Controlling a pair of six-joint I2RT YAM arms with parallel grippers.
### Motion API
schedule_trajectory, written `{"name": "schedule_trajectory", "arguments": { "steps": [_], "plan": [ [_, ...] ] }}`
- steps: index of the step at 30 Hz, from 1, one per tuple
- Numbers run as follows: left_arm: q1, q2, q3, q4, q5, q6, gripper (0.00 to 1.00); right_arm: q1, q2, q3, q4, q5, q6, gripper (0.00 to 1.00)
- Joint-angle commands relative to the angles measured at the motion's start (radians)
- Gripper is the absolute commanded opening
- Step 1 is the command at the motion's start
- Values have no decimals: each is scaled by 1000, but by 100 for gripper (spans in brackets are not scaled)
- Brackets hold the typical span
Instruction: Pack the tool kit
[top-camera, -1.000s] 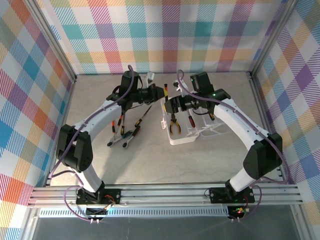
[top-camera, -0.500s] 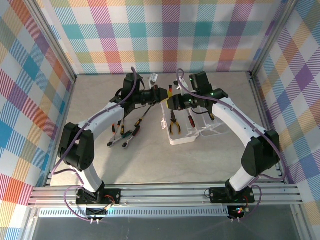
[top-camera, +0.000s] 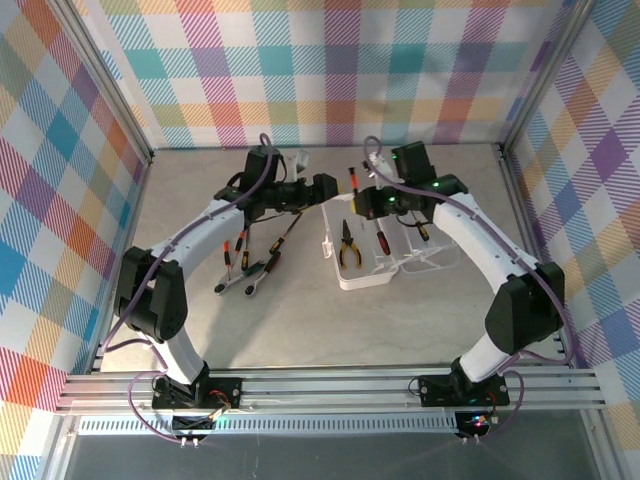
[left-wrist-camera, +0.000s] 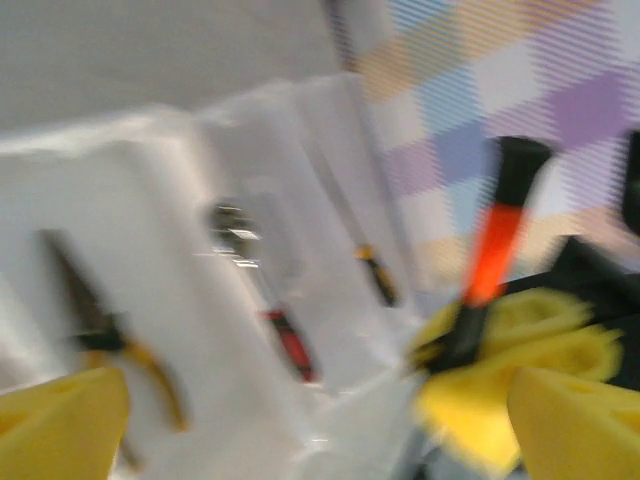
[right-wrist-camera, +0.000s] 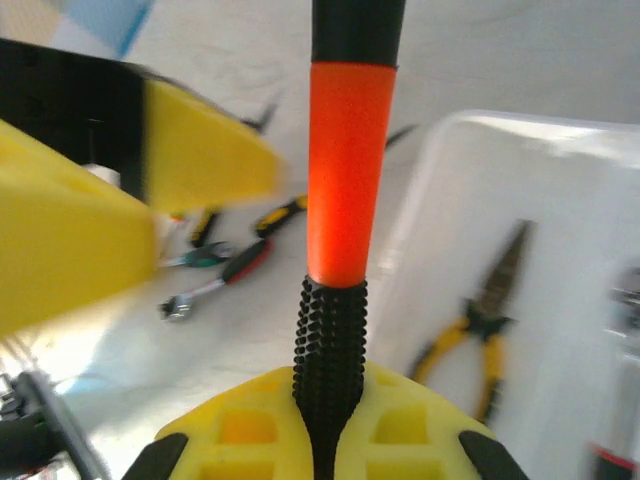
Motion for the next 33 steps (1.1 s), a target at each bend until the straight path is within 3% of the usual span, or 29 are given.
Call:
{"name": "schedule_trajectory", "arguments": {
  "steps": [1,3,6,22,27,33],
  "plan": [
    [61,-84,74,-363,-337,236,100,-89,-52,17,-155,178,-100,0],
    [85,-89,89,-454,-486,273,100,-113,-44,20,-220,313,-143,0],
    [125,-93,71,-509,-579,289,100,-142,-2,28,-305,495,-187,0],
    [158,-75,-5,-495,-567,277,99,-193,95,41,-341,755,-208,0],
    [158,-73,-10,-496,-570,280,99,-198,135,47,-350,760,-208,21],
    [158,-71,-21,-512,-609,294,100,-198,114,49,-344,727,-201,34]
  ]
}}
